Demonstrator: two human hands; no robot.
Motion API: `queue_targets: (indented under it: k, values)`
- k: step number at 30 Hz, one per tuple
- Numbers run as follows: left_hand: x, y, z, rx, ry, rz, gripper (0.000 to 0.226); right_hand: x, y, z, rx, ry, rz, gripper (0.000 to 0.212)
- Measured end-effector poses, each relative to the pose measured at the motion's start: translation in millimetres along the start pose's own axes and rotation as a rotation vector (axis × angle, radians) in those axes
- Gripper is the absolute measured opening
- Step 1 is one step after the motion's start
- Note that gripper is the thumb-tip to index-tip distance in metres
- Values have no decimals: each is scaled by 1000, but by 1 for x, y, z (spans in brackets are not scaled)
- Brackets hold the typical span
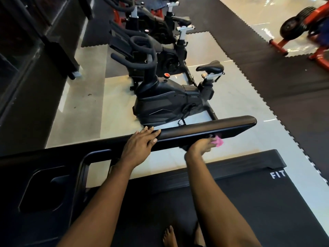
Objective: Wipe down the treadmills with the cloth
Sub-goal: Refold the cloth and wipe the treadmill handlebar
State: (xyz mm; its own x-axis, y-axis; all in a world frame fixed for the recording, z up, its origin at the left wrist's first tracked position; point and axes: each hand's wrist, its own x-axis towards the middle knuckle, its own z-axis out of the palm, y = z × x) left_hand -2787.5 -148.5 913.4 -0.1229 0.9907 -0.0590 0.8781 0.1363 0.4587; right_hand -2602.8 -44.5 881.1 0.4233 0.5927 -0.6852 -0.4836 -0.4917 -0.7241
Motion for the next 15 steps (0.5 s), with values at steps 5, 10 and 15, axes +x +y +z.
queue_targets:
  k: [5,10,15]
  values:
    - [-2,2,0,-11,15,-8,42,-1,15,-15,142,-185,-11,31]
    - [-4,6,-1,-14,44,-31,41,47,-57,-32,71,-21,-174,42]
    - [1,27,2,-16,74,-156,43,69,-93,-47,-189,43,-336,52]
